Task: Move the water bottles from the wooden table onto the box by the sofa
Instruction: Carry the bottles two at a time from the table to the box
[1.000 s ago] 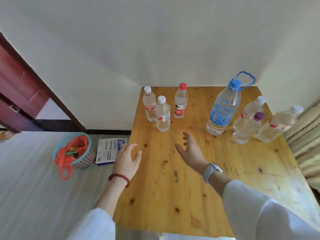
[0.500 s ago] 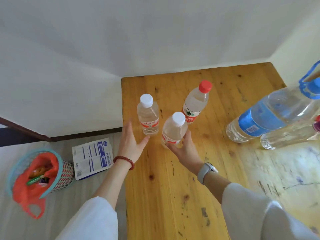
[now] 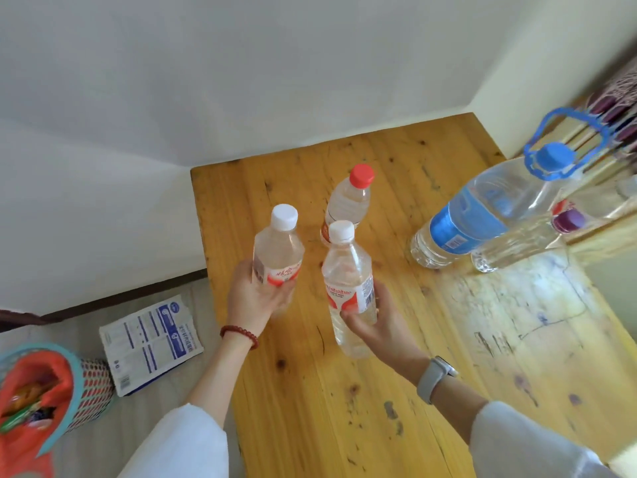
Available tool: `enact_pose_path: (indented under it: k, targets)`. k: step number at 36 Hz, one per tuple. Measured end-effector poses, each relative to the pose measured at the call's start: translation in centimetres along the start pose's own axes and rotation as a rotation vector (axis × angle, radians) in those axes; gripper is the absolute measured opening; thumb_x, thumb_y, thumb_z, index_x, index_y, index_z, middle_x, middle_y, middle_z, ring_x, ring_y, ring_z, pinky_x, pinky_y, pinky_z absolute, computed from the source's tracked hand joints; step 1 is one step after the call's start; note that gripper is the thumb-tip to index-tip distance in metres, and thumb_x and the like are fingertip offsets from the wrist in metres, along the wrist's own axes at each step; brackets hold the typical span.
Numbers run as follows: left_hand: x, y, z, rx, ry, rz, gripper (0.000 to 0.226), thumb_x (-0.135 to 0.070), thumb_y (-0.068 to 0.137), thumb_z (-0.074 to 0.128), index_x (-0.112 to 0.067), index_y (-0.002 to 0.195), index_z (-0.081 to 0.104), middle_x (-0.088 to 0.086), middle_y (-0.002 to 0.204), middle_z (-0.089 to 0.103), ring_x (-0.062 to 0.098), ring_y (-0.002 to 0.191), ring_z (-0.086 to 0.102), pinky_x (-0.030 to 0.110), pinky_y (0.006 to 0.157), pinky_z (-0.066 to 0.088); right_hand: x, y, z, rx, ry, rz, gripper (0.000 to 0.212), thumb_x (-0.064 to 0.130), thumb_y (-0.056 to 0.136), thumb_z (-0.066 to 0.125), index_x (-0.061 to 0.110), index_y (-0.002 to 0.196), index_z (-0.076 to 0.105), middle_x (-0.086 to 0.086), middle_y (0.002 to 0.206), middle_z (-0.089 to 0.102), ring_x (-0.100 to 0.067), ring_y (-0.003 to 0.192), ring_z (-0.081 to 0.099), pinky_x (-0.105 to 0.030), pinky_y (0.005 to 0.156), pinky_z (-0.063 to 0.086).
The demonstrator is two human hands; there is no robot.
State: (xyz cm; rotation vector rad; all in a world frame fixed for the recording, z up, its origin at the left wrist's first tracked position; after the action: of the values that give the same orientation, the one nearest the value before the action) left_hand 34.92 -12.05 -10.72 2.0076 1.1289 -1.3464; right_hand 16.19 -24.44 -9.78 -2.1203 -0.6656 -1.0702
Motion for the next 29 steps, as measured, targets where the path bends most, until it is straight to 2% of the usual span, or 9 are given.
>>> enact_pose_path:
  k: [2,4,9,15,17,20,23,25,29]
  targets:
    - [-0.5,-2.1,0.9,0.044,-0.036,-0.019,0.059,-0.055,0.059,0.075,-0.025,0.101,0.048,0.002,0.1,0.06,0.014,0.088,0.06,0.022,0.07,0.048,-0.3,-1.5,-1.3,-0.014,-0.014,0.006,0.067,0.045,0.075,0.067,0.019,0.13,0.038,0.013,0.111,0.057,-0.002,0.102,0.057,-0.028,0.086,0.052]
    - [-1.0,-4.4,2.1,0.093,-0.079,-0.039,0.061,-0.064,0.057,0.066,-0.026,0.102,0.05,-0.003,0.097,0.06,0.009,0.087,0.062,0.022,0.07,0.049,-0.6,-3.3,-2.6,-0.037,-0.037,0.018,0.061,0.038,0.079,0.066,0.015,0.128,0.038,0.013,0.106,0.058,-0.002,0.095,0.059,-0.028,0.081,0.053]
    - [-4.0,-10.1,6.3,0.214,-0.091,-0.041,0.065,-0.066,0.057,0.057,-0.023,0.106,0.051,-0.01,0.091,0.063,-0.005,0.077,0.062,0.01,0.062,0.048,-2.2,-9.4,-6.7,-0.139,-0.149,0.073,0.057,0.043,0.083,0.06,0.019,0.127,0.033,0.0,0.105,0.063,-0.024,0.086,0.064,-0.045,0.077,0.053]
    - [-9.3,-18.6,13.2,0.415,-0.048,0.026,0.063,-0.066,0.056,0.056,-0.023,0.101,0.047,-0.018,0.083,0.059,-0.017,0.068,0.057,0.004,0.054,0.044,-7.0,-19.7,-12.9,-0.29,-0.142,0.168,0.058,0.046,0.082,0.058,0.021,0.126,0.03,0.001,0.1,0.064,-0.023,0.081,0.065,-0.045,0.074,0.054]
    - [-11.2,-22.0,15.9,0.485,-0.021,0.057,0.058,-0.063,0.057,0.06,-0.026,0.1,0.046,-0.02,0.083,0.058,-0.014,0.069,0.058,0.006,0.057,0.044,-9.2,-23.9,-15.3,-0.384,-0.116,0.212,0.057,0.045,0.081,0.059,0.02,0.124,0.033,-0.001,0.103,0.066,-0.025,0.086,0.065,-0.045,0.078,0.052]
    - [-13.5,-28.0,20.8,0.604,0.029,0.082,0.045,-0.057,0.06,0.065,-0.033,0.092,0.044,-0.018,0.082,0.059,0.009,0.075,0.064,0.025,0.064,0.05,-13.1,-31.0,-18.9,-0.52,-0.111,0.293,0.054,0.043,0.082,0.059,0.019,0.124,0.034,-0.003,0.105,0.067,-0.028,0.087,0.064,-0.036,0.075,0.048]
    - [-16.0,-35.0,25.7,0.707,0.064,0.132,0.047,-0.051,0.058,0.07,-0.024,0.088,0.045,-0.011,0.078,0.057,0.024,0.075,0.061,0.037,0.068,0.052,-17.4,-39.0,-22.1,-0.624,-0.093,0.381,0.06,0.045,0.082,0.058,0.019,0.129,0.032,-0.003,0.113,0.064,-0.029,0.097,0.062,-0.031,0.075,0.041]
    - [-17.7,-40.3,29.0,0.794,0.086,0.172,0.051,-0.041,0.063,0.076,-0.016,0.093,0.043,-0.011,0.077,0.053,0.022,0.076,0.056,0.037,0.071,0.05,-20.3,-44.7,-24.0,-0.701,-0.073,0.437,0.062,0.048,0.082,0.057,0.02,0.13,0.031,-0.003,0.118,0.063,-0.03,0.104,0.06,-0.033,0.079,0.043]
    - [-20.8,-51.7,35.2,0.956,0.136,0.291,0.046,-0.026,0.072,0.076,-0.02,0.1,0.041,-0.003,0.088,0.056,0.018,0.083,0.054,0.027,0.072,0.041,-25.7,-56.3,-27.0,-0.837,-0.031,0.557,0.064,0.053,0.083,0.052,0.017,0.131,0.032,-0.006,0.118,0.062,-0.029,0.104,0.059,-0.034,0.08,0.043]
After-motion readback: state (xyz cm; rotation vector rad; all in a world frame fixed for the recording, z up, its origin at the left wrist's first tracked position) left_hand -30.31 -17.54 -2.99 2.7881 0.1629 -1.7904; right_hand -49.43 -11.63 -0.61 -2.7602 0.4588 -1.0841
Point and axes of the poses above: each hand's wrist, its own y-axis towards the middle knuckle, its own z-axis out of the palm, x = y × z, the point moved 6 cm from there along y, towards the middle knuckle
